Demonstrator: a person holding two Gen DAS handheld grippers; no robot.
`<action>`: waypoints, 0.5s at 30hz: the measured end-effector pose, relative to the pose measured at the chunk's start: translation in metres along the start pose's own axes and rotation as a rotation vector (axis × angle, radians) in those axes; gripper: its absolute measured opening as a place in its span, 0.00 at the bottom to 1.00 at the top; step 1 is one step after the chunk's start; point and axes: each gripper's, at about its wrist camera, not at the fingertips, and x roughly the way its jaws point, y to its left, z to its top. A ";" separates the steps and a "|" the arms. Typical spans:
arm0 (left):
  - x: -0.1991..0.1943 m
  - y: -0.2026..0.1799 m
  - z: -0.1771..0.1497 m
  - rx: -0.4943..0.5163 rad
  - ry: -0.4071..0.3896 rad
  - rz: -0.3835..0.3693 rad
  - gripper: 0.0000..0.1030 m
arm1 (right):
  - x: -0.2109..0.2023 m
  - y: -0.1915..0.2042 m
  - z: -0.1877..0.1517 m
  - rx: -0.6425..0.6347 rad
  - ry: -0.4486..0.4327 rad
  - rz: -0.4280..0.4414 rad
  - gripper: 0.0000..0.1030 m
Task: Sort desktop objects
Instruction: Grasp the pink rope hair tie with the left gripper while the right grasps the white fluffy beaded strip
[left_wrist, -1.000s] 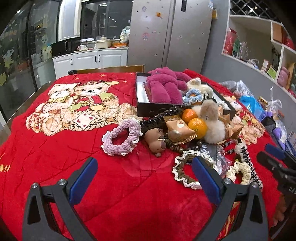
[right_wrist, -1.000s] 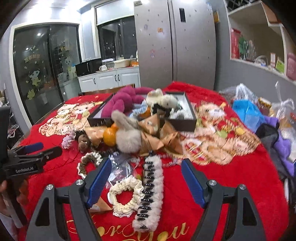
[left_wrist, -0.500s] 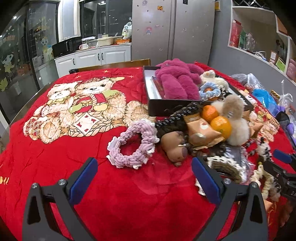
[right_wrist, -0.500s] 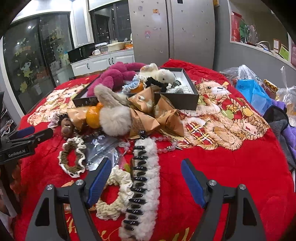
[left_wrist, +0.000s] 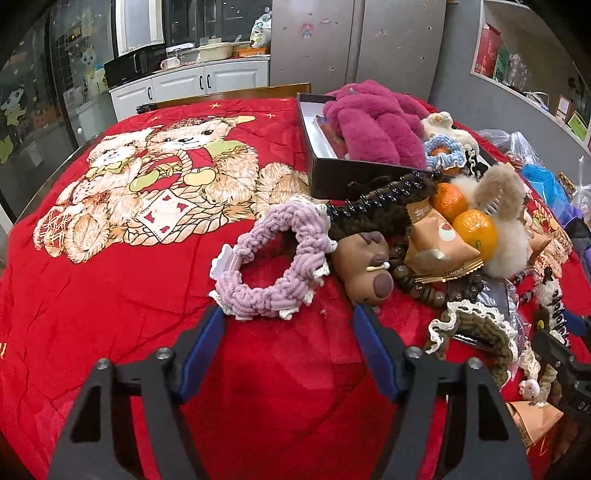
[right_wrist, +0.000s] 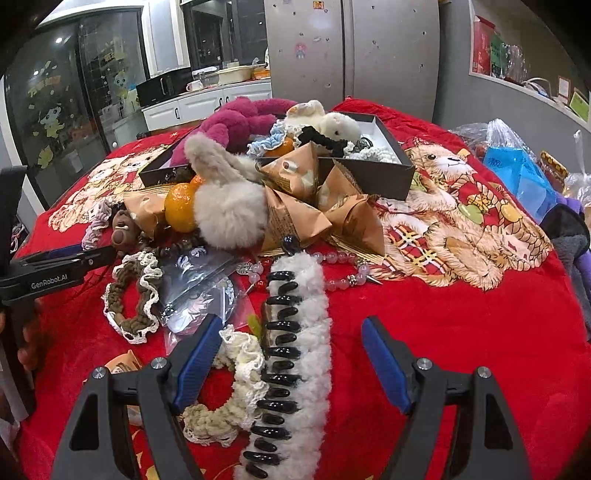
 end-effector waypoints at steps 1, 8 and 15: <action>-0.001 0.000 -0.001 0.002 -0.001 0.001 0.62 | 0.000 0.000 0.000 0.005 0.001 0.000 0.77; -0.006 0.006 -0.002 -0.017 -0.014 0.024 0.22 | 0.000 0.001 -0.001 0.010 0.007 0.011 0.62; -0.014 0.000 -0.007 0.017 -0.033 0.039 0.02 | -0.006 0.012 -0.003 -0.040 -0.009 -0.020 0.39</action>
